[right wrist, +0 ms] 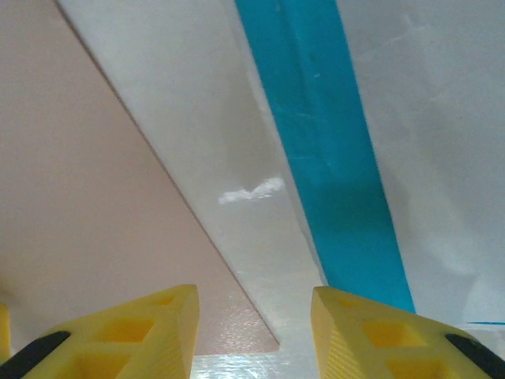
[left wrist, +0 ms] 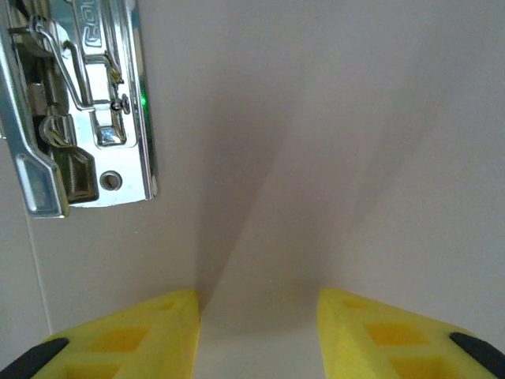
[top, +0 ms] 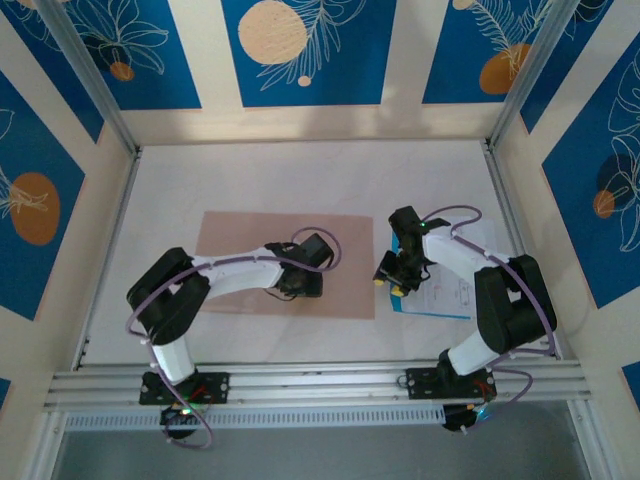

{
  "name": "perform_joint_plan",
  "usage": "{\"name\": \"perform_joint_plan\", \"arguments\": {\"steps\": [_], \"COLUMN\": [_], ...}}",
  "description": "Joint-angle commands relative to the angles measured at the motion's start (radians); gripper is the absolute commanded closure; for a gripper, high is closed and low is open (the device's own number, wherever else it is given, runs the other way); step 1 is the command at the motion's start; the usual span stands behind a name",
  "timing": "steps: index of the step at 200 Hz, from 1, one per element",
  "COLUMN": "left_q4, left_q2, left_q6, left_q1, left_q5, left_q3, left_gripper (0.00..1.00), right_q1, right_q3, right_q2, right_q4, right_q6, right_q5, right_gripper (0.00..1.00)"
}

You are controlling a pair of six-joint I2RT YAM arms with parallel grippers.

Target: Put the files into the folder

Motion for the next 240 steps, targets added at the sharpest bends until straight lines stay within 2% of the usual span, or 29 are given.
{"name": "perform_joint_plan", "arguments": {"steps": [1, 89, 150, 196, 218, 240], "left_q4": [0.004, 0.006, -0.001, -0.042, -0.046, -0.051], "left_q2": [0.021, 0.054, 0.058, 0.115, 0.14, 0.139], "left_q6": [0.004, 0.014, 0.04, 0.101, 0.127, 0.133], "left_q1": [-0.012, -0.019, -0.02, -0.036, -0.047, -0.059], "left_q5": [-0.031, -0.037, -0.033, -0.053, -0.072, -0.094], "left_q3": [0.01, 0.021, 0.047, 0.112, 0.12, 0.115], "left_gripper": [0.58, 0.59, 0.61, 0.62, 0.63, 0.65], "right_q1": [0.006, 0.062, 0.088, 0.107, 0.133, 0.152], "right_q3": [-0.027, -0.04, -0.012, 0.016, 0.036, 0.052], "right_q2": [0.018, 0.061, 0.099, 0.133, 0.13, 0.094], "right_q4": [-0.038, -0.03, -0.05, -0.056, -0.059, -0.063], "right_q6": [-0.002, -0.016, -0.071, -0.108, -0.125, -0.121], "right_q5": [0.023, 0.06, 0.079, 0.096, 0.111, 0.123], "right_gripper": [0.56, 0.58, 0.71, 0.85, 0.84, 0.77]}}
